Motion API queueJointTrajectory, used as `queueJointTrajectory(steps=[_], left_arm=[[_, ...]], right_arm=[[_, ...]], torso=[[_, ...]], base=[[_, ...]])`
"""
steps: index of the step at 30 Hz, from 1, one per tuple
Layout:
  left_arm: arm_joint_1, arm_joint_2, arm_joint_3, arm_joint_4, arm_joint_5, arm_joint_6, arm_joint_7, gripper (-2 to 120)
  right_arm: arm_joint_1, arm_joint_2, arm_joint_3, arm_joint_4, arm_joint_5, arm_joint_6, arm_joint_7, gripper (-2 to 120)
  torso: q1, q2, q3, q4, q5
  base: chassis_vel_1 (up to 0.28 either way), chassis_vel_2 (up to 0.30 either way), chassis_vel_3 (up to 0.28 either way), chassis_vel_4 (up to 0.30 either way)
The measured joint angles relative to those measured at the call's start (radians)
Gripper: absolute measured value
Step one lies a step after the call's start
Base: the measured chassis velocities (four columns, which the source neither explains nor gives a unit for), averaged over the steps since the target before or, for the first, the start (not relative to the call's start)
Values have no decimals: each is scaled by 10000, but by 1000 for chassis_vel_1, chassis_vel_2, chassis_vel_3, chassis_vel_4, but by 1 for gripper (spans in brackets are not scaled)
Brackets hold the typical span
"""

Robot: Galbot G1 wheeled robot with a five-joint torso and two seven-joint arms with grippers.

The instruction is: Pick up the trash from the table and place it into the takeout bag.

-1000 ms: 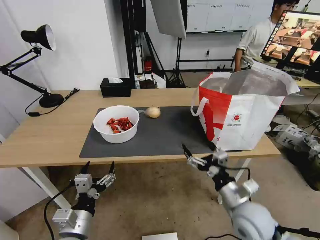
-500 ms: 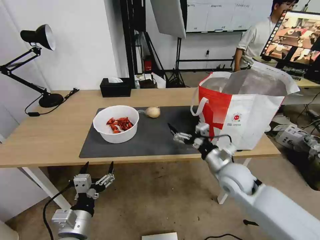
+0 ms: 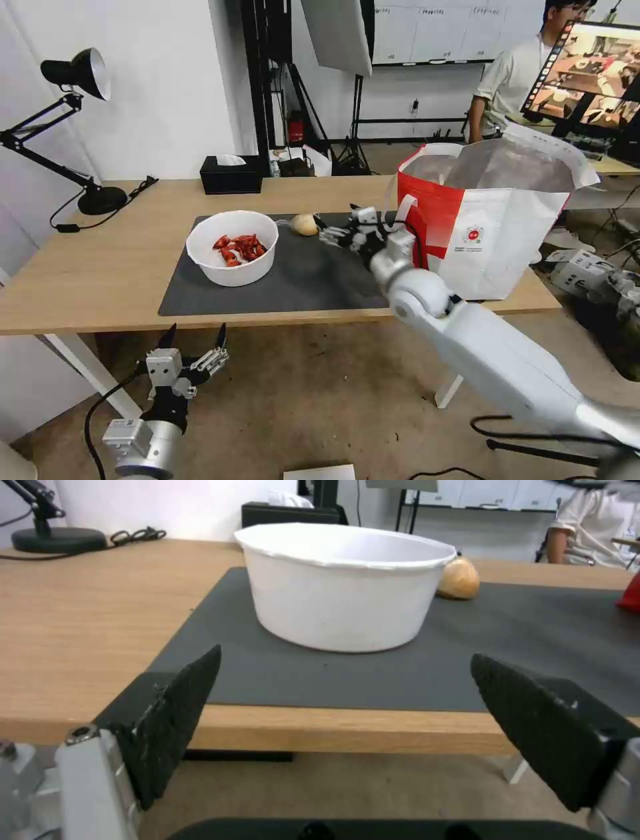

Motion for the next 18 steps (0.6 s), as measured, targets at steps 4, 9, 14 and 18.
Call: queueJointTrajectory(steps=[4,9,14,18], left_arm=[[10,1,-17,-1,-4,0,0,100],[-11,0,0,-1,-2,-3,2,100],[-19,19,4,17,-3,-5,1,100],[-19,20,17,31,-2,-10,2,100]], right_arm=[[353,438,-145,-800,100,-201,16,100],[599,972,-256,-1707,210,-594,15,100],[876,1390,-374,-2582,207,-654,1,100],[1075,1674,-432,-3124,194,-655,-63,100]], torso=[[0,0,0,-2,-2],[-1,1,0,-1,-1],[0,1,0,-2,-1],[0,1,0,-2,-2]], base=[[0,0,0,0],[0,0,0,0],[0,0,0,0],[0,0,0,0]])
